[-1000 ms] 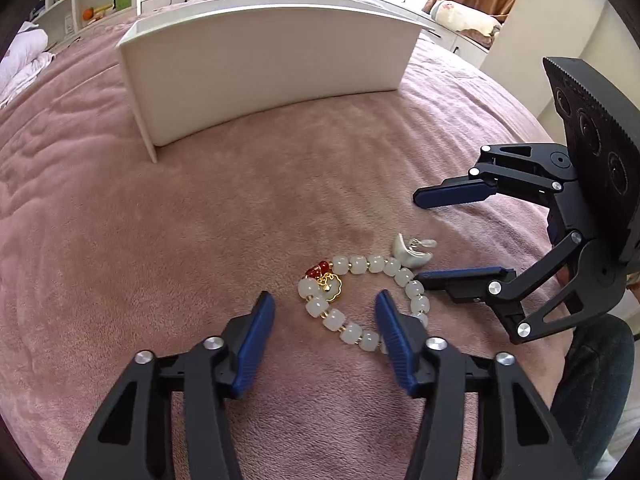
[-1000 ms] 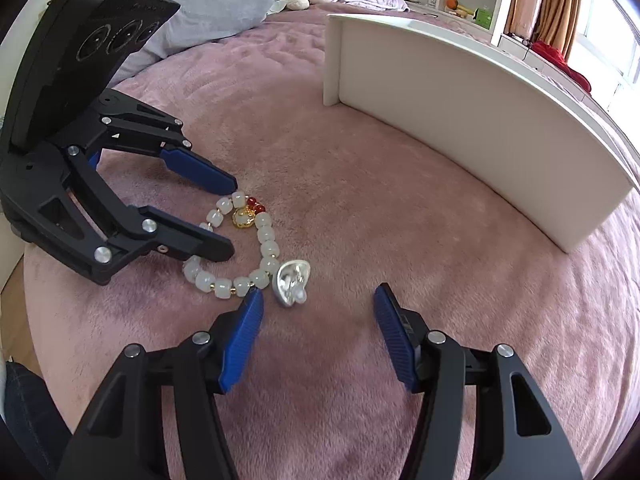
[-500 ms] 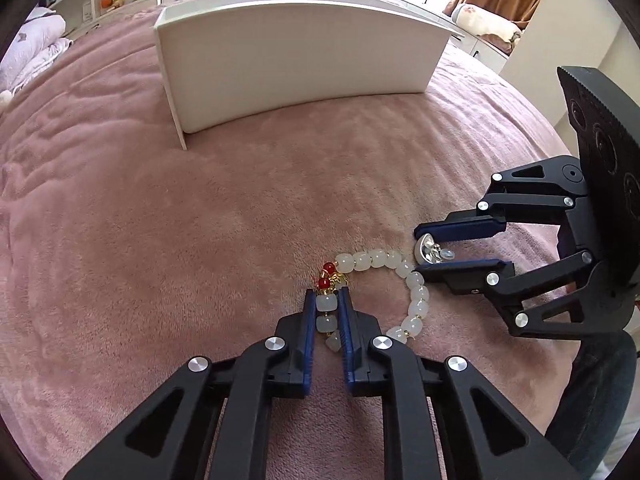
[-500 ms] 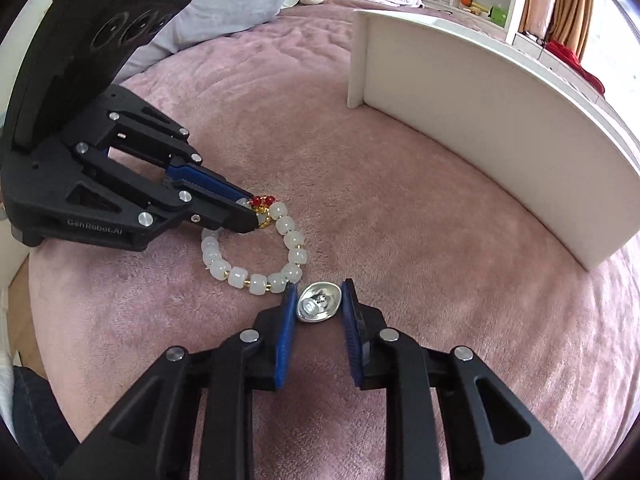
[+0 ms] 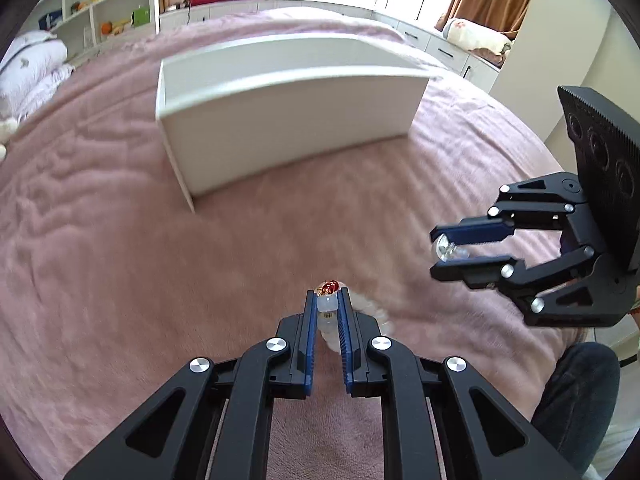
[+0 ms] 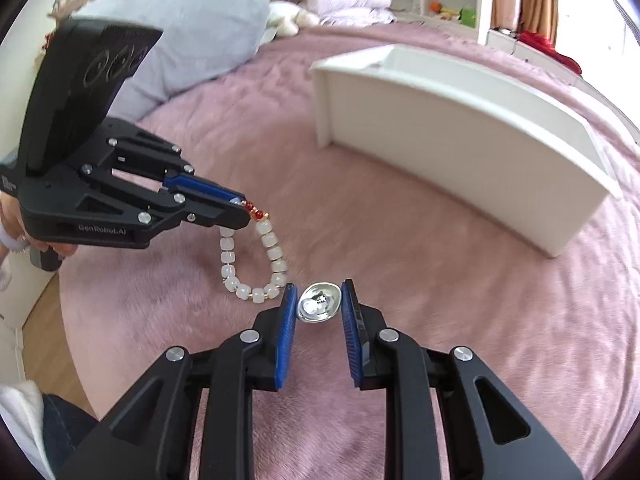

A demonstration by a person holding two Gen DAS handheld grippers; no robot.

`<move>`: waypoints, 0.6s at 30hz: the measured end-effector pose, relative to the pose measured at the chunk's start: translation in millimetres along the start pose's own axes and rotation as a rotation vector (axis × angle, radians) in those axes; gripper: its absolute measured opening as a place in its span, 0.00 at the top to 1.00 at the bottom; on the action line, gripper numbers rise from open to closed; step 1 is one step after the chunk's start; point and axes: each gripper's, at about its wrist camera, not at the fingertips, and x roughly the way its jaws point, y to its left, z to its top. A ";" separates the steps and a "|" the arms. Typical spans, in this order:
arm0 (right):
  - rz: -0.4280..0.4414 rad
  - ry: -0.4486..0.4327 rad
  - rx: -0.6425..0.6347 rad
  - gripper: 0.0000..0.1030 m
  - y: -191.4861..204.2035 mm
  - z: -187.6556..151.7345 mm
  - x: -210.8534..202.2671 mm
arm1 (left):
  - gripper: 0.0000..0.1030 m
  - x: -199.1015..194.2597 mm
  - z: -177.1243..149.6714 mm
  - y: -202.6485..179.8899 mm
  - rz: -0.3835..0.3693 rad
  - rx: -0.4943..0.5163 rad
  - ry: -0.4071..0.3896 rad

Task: Organize jewelry
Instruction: 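Carry both items into the white bin and open both tools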

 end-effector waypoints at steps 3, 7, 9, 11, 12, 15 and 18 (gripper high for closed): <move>-0.019 -0.046 0.022 0.78 -10.7 10.5 -20.1 | 0.85 -11.3 13.9 -2.8 0.010 0.011 -0.033; -0.043 -0.113 0.055 0.78 -26.8 26.3 -47.6 | 0.85 -29.3 34.9 -5.7 0.023 0.031 -0.076; -0.059 -0.139 0.064 0.78 -34.3 32.7 -57.2 | 0.85 -38.7 48.2 -8.3 0.020 0.041 -0.097; -0.069 -0.166 0.085 0.78 -44.0 40.7 -66.5 | 0.85 -46.2 63.7 -12.4 0.031 0.054 -0.122; -0.073 -0.180 0.095 0.78 -48.1 42.9 -72.3 | 0.85 -51.2 73.0 -14.2 0.033 0.062 -0.136; -0.090 -0.225 0.120 0.78 -61.3 56.2 -85.0 | 0.85 -59.9 98.4 -19.2 0.048 0.080 -0.169; -0.106 -0.260 0.144 0.78 -76.1 72.0 -95.8 | 0.85 -70.1 124.9 -17.2 0.059 0.079 -0.203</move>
